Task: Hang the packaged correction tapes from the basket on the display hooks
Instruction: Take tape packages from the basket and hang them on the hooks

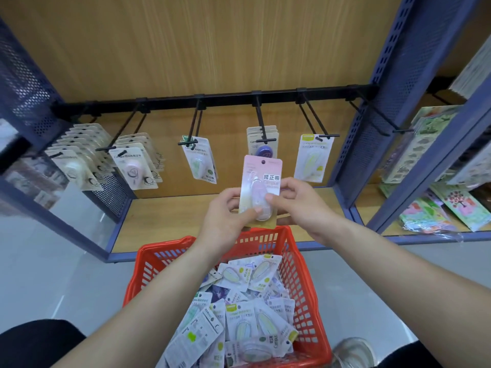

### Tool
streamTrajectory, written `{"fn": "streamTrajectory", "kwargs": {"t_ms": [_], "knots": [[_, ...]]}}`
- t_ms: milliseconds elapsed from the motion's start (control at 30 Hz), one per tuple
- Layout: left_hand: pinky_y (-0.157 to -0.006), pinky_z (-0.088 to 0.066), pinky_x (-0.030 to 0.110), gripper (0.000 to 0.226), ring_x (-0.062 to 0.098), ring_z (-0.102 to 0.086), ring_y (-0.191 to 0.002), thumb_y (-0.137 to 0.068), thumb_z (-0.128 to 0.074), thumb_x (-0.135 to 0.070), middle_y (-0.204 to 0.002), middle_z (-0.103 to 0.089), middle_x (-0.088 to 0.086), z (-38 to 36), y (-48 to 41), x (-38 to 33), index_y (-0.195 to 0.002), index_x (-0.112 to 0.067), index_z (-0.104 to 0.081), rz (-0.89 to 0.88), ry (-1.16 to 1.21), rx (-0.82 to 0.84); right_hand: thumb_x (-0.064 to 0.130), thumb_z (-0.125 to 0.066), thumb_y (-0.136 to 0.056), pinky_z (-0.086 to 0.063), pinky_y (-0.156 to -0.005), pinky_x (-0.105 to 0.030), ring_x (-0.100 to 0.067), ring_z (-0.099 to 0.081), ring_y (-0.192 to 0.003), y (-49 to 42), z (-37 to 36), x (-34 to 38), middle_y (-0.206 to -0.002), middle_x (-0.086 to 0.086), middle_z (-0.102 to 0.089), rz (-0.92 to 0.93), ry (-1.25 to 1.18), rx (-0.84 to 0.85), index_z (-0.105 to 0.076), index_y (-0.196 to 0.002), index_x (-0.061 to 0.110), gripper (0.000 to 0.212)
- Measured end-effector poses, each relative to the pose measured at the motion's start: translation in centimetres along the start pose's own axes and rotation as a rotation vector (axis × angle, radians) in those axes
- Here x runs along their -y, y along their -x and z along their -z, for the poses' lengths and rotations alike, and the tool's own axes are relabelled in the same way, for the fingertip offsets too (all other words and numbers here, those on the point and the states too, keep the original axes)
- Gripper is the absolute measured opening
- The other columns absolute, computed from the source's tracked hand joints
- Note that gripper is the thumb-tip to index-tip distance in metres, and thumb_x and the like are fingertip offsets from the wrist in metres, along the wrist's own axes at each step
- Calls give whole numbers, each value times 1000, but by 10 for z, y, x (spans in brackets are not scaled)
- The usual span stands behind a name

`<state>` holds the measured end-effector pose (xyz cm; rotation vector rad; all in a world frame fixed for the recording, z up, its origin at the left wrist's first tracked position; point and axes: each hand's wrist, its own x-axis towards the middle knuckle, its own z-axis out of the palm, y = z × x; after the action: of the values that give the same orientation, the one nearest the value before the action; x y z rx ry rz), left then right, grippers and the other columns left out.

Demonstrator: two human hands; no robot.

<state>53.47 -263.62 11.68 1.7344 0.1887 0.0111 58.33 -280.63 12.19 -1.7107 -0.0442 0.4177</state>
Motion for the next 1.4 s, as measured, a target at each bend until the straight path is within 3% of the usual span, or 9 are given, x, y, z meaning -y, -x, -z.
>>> {"fn": "streamTrajectory", "kwargs": {"t_ms": [200, 300, 400, 533, 833, 1033, 1133, 1267, 1400], "knots": [[-74, -53, 14, 36, -2, -66, -80, -92, -74, -24, -109, -71, -11, -6, 1, -5, -126, -25, -62, -48, -209, 41, 16, -58, -103, -53, -59, -21, -14, -71, -84, -5, 56, -10, -106, -3, -75, 39, -39, -203, -61, -127, 24, 25], [-70, -50, 7, 34, -2, -65, -85, -91, -74, -23, -113, -69, -13, -14, -3, -11, -123, -26, -63, -94, -296, 56, 16, -57, -101, -59, -82, -42, -24, -73, -99, -10, 104, -25, -105, -2, -76, 66, -47, -368, -64, -128, 29, 30], [-72, -52, 8, 31, -3, -65, -86, -89, -76, -22, -111, -69, -12, -30, -11, -20, -118, -27, -65, -142, -357, 79, 15, -57, -101, -59, -82, -42, -23, -72, -102, -6, 146, -37, -108, -1, -75, 75, -22, -522, -63, -132, 25, 34], [-85, -55, 23, 30, 4, -68, -94, -88, -76, -27, -111, -69, -14, -53, -23, -29, -117, -30, -66, -182, -447, 116, 11, -52, -101, -54, -71, -25, -15, -71, -101, -5, 177, -44, -111, 3, -74, 75, -44, -603, -64, -131, 22, 34], [-82, -47, 24, 29, 5, -65, -94, -91, -73, -25, -115, -66, -9, -86, -29, -38, -120, -26, -65, -235, -584, 153, 16, -50, -99, -48, -67, -19, -8, -66, -86, -18, 195, -41, -105, 5, -72, 66, -9, -598, -63, -128, 28, 34], [-81, -47, 24, 29, -1, -64, -94, -92, -72, -28, -116, -66, -10, -89, -34, -41, -120, -28, -64, -246, -638, 144, 23, -49, -100, -53, -81, -31, -16, -67, -95, -28, 203, -46, -105, 8, -73, 89, 70, -618, -64, -127, 34, 33], [-85, -49, 27, 31, 3, -65, -96, -93, -71, -30, -116, -65, -11, -89, -35, -43, -123, -27, -64, -240, -662, 140, 31, -47, -99, -48, -81, -34, -22, -63, -104, -34, 203, -50, -119, 6, -68, 40, 243, -615, -58, -135, 33, 38], [-84, -47, 27, 35, 9, -66, -99, -93, -71, -30, -118, -64, -10, -83, -32, -39, -127, -25, -63, -216, -676, 147, 50, -50, -100, -46, -90, -43, -37, -51, -129, -33, 198, -61, -149, -13, -47, -215, 615, -603, -35, -153, 17, 64], [-83, -55, 31, 36, 11, -66, -100, -93, -71, -29, -118, -64, -9, -62, -17, -15, -127, -25, -62, -148, -680, 154, 50, -49, -102, -48, -91, -42, -35, -54, -123, -14, 168, -67, -140, -11, -51, -236, 905, -382, -50, -141, 15, 52]]}}
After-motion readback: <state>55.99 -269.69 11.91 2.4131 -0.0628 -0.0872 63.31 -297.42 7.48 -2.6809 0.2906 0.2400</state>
